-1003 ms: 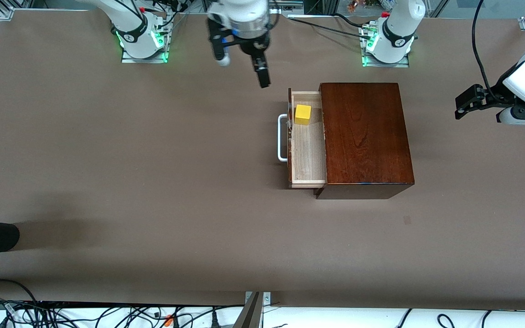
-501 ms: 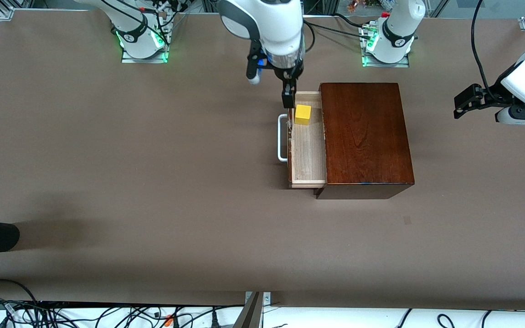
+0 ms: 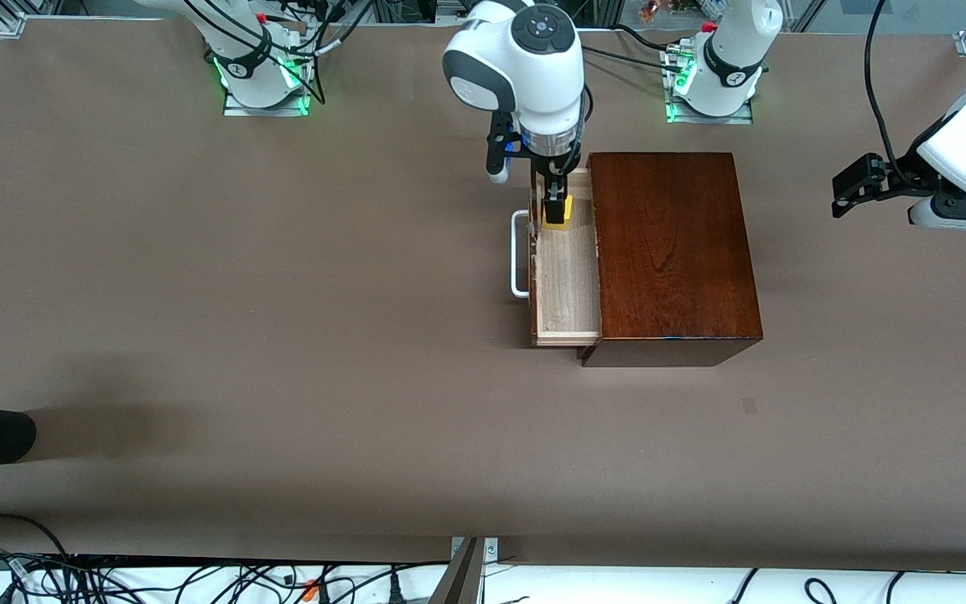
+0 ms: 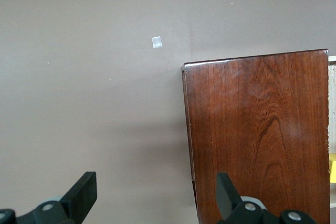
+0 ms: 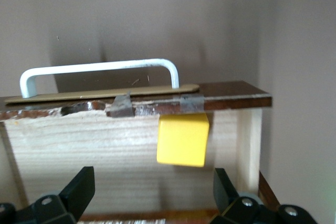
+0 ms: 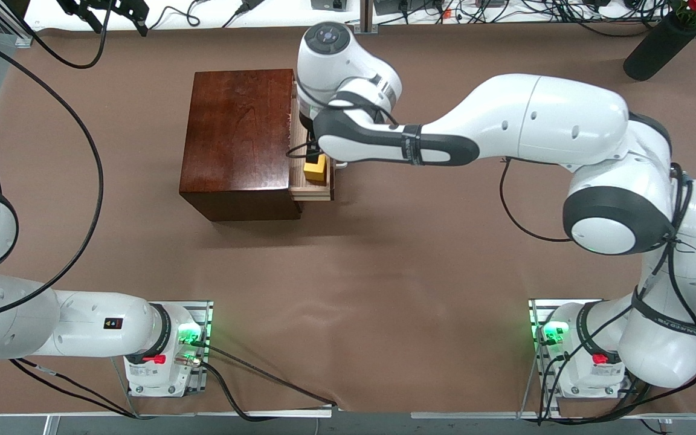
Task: Open drawer, take yellow block, close drawer
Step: 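Move the right gripper over the yellow cube in the drawer, then lower the right gripper and grasp the yellow cube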
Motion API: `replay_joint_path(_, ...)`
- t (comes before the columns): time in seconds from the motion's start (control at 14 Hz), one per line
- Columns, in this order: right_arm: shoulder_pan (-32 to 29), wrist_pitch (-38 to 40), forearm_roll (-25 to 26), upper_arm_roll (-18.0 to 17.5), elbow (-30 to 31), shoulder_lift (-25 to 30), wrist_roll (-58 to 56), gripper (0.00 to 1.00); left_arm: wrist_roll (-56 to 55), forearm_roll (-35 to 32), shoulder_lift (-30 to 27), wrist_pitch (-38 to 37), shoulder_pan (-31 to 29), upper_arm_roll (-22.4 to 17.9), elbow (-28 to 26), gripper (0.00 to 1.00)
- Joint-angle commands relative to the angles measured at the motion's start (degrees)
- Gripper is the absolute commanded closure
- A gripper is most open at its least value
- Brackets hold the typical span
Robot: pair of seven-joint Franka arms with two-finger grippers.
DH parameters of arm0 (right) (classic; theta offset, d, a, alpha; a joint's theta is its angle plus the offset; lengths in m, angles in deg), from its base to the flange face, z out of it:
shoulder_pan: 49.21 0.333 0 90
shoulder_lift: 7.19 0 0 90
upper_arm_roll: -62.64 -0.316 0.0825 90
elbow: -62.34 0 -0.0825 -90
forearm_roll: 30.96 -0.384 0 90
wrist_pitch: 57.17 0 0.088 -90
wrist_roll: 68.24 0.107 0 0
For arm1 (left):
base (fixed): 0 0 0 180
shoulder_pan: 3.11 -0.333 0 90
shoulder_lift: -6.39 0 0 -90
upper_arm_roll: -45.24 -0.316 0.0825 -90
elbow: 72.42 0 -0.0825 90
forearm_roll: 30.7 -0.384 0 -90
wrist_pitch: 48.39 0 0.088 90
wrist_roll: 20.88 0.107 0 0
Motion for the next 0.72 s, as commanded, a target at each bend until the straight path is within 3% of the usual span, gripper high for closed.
replay_joint_path(0.0, 1.64, -1.39, 3.09, 0.45, -2.00, -3.16, 6.48, 0.00, 0.83, 0.41, -0.45, -1.19, -0.03, 0.11, 0.58, 0.00)
replay_joint_path(0.64, 1.64, -2.28, 3.09, 0.54, -1.91, -6.24, 7.71, 0.00, 0.84, 0.41, -0.45, -1.28, -0.03, 0.11, 0.58, 0.00)
